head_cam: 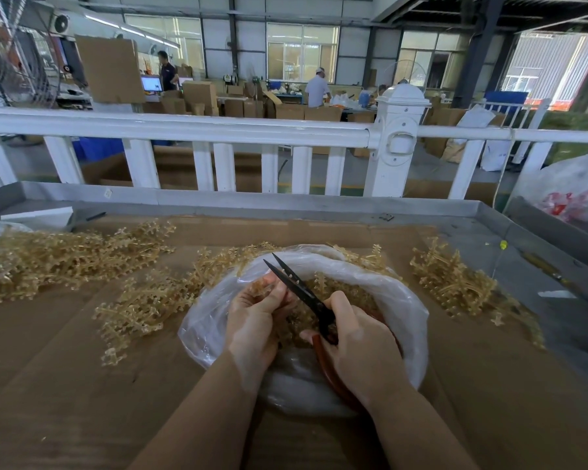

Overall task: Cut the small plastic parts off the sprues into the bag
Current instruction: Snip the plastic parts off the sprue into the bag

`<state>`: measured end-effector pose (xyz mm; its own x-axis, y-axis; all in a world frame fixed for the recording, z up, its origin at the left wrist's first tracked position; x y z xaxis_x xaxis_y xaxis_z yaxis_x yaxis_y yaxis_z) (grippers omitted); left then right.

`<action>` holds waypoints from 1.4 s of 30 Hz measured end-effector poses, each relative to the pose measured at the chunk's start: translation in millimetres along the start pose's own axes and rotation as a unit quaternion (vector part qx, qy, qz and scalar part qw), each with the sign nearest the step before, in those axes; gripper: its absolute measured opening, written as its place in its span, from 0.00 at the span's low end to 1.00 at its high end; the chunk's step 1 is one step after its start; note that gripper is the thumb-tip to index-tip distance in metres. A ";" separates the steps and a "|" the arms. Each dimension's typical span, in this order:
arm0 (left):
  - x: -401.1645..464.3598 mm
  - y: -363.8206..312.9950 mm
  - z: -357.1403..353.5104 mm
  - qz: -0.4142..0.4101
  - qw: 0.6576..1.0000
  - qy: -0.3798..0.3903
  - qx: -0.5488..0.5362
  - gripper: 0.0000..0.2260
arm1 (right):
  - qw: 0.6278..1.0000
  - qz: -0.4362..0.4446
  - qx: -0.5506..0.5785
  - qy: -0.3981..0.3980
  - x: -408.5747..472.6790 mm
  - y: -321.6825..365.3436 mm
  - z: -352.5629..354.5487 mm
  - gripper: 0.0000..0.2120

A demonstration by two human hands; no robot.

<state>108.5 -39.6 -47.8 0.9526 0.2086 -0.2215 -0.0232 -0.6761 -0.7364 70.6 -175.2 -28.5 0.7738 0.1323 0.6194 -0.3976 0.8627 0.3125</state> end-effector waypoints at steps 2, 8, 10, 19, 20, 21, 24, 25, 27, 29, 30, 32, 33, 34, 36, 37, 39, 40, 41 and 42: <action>0.0 -0.1 0.4 -0.001 1.000 -0.009 -0.003 0.06 | 1.000 0.001 -0.005 0.002 0.1 0.1 0.0 0.18; -2.1 -1.6 0.2 -0.014 1.000 -0.020 -0.002 0.06 | 0.999 0.004 -0.035 -0.008 0.2 1.2 3.5 0.19; -2.4 -1.6 0.8 -0.015 1.000 -0.021 0.001 0.06 | 0.999 0.007 -0.042 -0.010 0.5 0.6 4.1 0.20; 1.4 1.6 2.8 -0.017 0.999 -0.030 0.032 0.10 | 0.999 0.004 -0.031 -0.023 -0.3 -1.0 4.5 0.21; 2.0 1.6 3.2 -0.018 0.999 -0.031 0.036 0.09 | 0.999 0.001 -0.029 -0.028 -0.9 -0.9 5.2 0.20; 2.5 1.7 3.5 -0.020 0.999 -0.033 0.038 0.08 | 0.999 -0.002 -0.026 -0.032 -1.2 -0.9 5.9 0.21; 3.8 2.3 4.5 -0.028 0.998 -0.042 0.042 0.09 | 0.999 0.000 -0.026 -0.036 -1.3 -0.5 6.8 0.21; 4.1 2.6 5.0 -0.031 0.998 -0.043 0.043 0.09 | 0.999 0.002 -0.030 -0.030 -1.0 -0.2 6.4 0.21; 4.8 3.0 5.2 -0.037 0.997 -0.043 0.046 0.07 | 0.999 0.004 -0.039 -0.016 -0.3 0.5 5.0 0.22; 4.9 2.8 5.4 -0.040 0.997 -0.045 0.049 0.06 | 0.999 0.002 -0.042 -0.017 0.0 0.0 5.1 0.22; 5.2 2.9 5.3 -0.039 0.997 -0.045 0.050 0.06 | 0.999 0.000 -0.043 -0.020 -0.1 -0.4 5.8 0.21; 5.5 3.1 4.8 -0.040 0.997 -0.045 0.054 0.06 | 0.999 -0.003 -0.048 -0.021 0.0 -0.7 6.4 0.21; 5.3 3.1 4.2 -0.041 0.997 -0.045 0.055 0.06 | 0.999 -0.003 -0.050 -0.020 -0.1 -0.7 6.4 0.20; 4.9 2.9 3.6 -0.042 0.996 -0.046 0.057 0.06 | 0.999 -0.002 -0.049 -0.022 -0.3 -0.8 6.4 0.20; 4.5 2.8 3.0 -0.045 0.996 -0.048 0.059 0.07 | 0.999 -0.003 -0.044 -0.022 -0.6 -1.1 6.6 0.21; 4.3 2.5 3.3 -0.046 0.996 -0.050 0.059 0.08 | 0.999 -0.004 -0.041 -0.017 -1.0 -1.2 6.2 0.21; 4.2 2.4 4.3 -0.051 0.996 -0.051 0.059 0.07 | 0.999 -0.004 -0.037 -0.015 -1.7 -1.4 5.5 0.20; 4.4 2.4 4.6 -0.053 0.995 -0.051 0.061 0.07 | 0.999 -0.003 -0.035 -0.017 -1.7 -1.5 5.5 0.20; 4.5 2.5 5.0 -0.054 0.995 -0.052 0.063 0.07 | 0.999 -0.003 -0.035 -0.021 -1.6 -1.7 5.8 0.20; 4.6 2.5 4.6 -0.055 0.995 -0.052 0.066 0.06 | 0.999 -0.003 -0.035 -0.025 -1.3 -1.6 5.9 0.19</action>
<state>111.4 -37.1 -53.7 0.9153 0.3527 -0.1944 0.0337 -0.5482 -0.8357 67.3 -179.6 -25.6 0.7505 0.1041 0.6526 -0.3564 0.8954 0.2670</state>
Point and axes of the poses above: each hand's wrist, its own x-axis towards the middle knuckle, its own z-axis out of the back of the hand, y = z × x, the point moved 5 cm from there along x, towards the middle knuckle, and after that the axes turned 7 degrees about -y, right-handed, at the moved point
